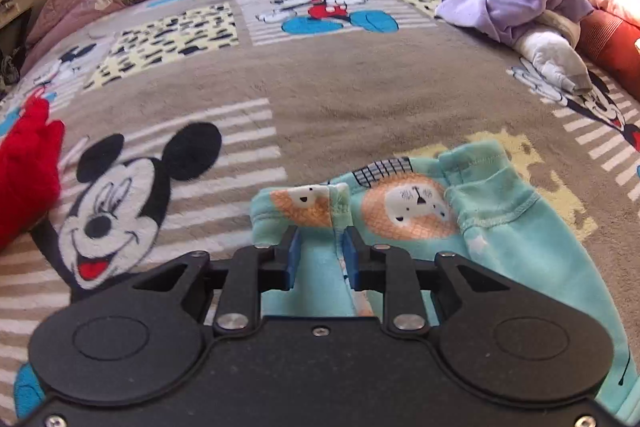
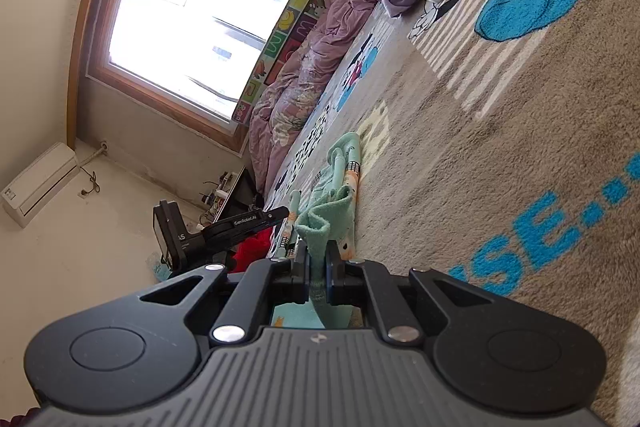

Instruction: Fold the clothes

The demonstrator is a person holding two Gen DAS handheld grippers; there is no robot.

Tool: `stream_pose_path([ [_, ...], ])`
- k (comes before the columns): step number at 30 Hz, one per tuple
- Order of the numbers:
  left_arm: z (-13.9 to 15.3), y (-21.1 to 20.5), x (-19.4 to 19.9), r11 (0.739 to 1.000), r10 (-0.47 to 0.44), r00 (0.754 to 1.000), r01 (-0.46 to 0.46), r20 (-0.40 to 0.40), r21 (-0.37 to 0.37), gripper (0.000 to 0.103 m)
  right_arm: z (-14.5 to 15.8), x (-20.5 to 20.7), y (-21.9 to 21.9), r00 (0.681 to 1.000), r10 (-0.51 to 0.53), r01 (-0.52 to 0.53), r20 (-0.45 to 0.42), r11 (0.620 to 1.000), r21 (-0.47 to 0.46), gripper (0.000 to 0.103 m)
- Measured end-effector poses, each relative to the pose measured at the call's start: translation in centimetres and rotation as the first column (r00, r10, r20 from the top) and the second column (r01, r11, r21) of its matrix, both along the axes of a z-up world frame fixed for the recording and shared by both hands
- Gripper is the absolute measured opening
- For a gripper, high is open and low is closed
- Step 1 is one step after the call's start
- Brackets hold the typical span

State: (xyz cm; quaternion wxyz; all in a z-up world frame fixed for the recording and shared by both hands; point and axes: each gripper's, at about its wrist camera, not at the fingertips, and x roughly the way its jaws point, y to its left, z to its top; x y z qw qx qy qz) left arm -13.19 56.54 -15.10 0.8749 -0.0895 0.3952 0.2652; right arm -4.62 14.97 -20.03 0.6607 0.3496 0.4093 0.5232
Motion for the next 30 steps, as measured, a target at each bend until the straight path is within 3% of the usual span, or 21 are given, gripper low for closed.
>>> stream_pose_path([
  [2, -0.5, -0.7, 0.2, 0.999, -0.008, 1.000, 0.008, -0.001, 0.045, 0.023, 0.0, 0.3, 0.2, 1.000, 0.001, -0.001, -0.007, 1.000, 0.004, 0.009],
  [7, 0.5, -0.9, 0.1, 0.999, -0.030, 0.999, 0.030, -0.023, 0.041, 0.023, -0.1, 0.6, 0.9, 1.000, 0.011, -0.011, -0.017, 1.000, 0.008, 0.009],
  [12, 3.1, -1.0, -2.6, 1.000, -0.001, 0.997, -0.002, 0.083, 0.026, 0.023, -0.2, 0.6, 0.5, 1.000, 0.002, -0.001, -0.029, 1.000, 0.016, 0.009],
  [16, 3.8, -1.0, -3.5, 0.997, 0.024, 0.997, -0.028, 0.067, 0.071, 0.023, -0.2, 0.4, 0.2, 0.999, -0.008, 0.009, -0.039, 1.000, 0.028, 0.010],
  [24, 1.7, 0.3, 0.0, 0.998, 0.056, 0.997, -0.057, 0.048, 0.036, 0.023, 0.0, 0.4, 0.2, 0.999, -0.002, 0.003, -0.035, 1.000, 0.030, 0.010],
  [30, 0.4, 2.9, 0.7, 0.986, 0.144, 0.987, -0.137, 0.072, -0.100, 0.027, -0.5, 0.9, 0.9, 0.999, 0.010, -0.007, -0.051, 0.999, 0.045, 0.010],
])
